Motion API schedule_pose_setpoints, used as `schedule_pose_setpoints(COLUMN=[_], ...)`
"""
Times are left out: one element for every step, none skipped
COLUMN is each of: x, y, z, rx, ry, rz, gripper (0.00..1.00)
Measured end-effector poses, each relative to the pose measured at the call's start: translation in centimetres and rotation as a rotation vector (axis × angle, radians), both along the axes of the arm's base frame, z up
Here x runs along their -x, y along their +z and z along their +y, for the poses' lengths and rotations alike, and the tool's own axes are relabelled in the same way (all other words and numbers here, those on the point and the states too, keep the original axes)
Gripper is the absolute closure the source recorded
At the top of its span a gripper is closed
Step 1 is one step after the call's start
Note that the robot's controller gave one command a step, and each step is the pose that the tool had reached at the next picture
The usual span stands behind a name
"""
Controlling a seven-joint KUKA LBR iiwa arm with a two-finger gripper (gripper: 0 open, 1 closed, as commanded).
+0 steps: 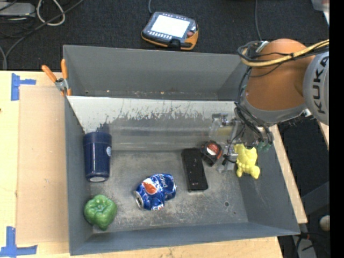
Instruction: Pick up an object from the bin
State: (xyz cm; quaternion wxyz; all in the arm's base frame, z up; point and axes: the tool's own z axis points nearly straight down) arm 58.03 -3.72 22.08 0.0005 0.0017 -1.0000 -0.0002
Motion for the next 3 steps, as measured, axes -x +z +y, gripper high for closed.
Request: schedule_pose_setpoints(x=[0.0, -0.5, 0.0], y=[0.0, -1.4, 5.5], z=[0.0, 1.7, -1.7], rx=[0.000, 0.003, 0.002], ry=[0.000, -0.032, 0.237], rz=[0.000, -0.008, -0.006], gripper=[0.00, 0.00, 0.00])
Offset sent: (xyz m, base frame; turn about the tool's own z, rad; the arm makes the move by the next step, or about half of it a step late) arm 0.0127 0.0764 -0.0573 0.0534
